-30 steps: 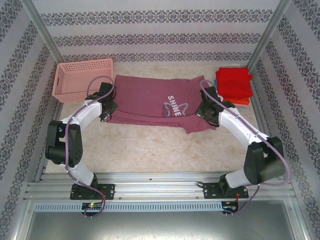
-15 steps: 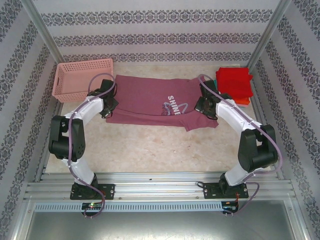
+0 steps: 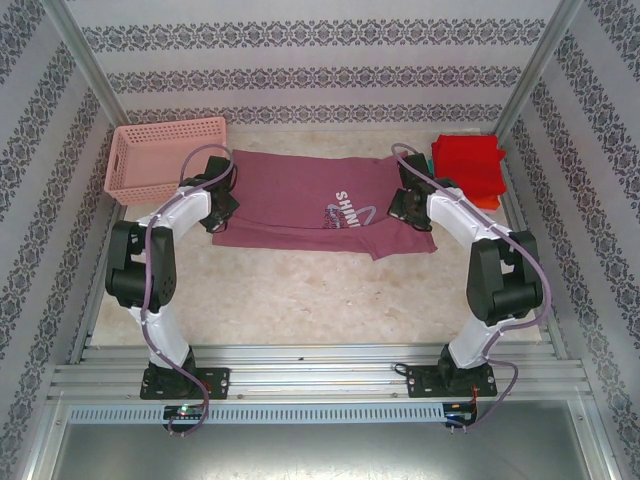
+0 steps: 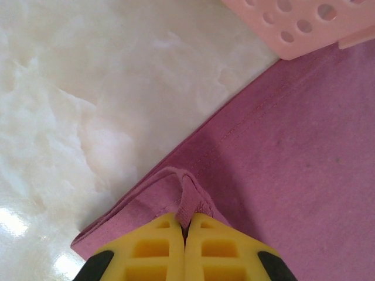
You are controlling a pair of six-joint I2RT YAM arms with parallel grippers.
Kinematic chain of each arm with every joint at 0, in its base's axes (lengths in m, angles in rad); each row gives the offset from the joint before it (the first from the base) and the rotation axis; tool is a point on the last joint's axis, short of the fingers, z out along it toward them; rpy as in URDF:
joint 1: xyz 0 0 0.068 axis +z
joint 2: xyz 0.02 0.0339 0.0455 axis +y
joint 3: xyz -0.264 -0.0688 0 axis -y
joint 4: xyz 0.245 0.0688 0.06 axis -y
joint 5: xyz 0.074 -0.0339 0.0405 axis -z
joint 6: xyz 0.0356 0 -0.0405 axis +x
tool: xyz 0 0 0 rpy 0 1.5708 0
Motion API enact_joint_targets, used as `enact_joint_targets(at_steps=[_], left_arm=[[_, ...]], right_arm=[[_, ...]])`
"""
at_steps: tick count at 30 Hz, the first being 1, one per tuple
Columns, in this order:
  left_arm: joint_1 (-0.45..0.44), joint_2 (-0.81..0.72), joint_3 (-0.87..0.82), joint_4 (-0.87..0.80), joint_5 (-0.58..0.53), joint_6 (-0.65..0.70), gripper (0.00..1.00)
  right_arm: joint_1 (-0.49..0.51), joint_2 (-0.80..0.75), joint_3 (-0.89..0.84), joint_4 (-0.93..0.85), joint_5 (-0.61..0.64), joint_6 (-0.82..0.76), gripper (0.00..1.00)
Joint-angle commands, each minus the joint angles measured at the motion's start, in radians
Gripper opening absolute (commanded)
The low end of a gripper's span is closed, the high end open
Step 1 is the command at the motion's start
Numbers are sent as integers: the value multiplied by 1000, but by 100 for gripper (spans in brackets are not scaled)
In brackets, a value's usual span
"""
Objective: Fold and stack the t-shirts
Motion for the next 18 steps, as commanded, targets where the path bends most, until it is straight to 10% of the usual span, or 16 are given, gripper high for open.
enact_joint_targets(at_steps=[1, 18], left_arm=[[10, 17, 34, -39, 0, 14, 0], [10, 66, 95, -43, 15, 17, 0]], right_arm=[[-12, 24, 42, -7, -6, -25, 0], [-33, 89, 89, 2, 59, -37, 0]])
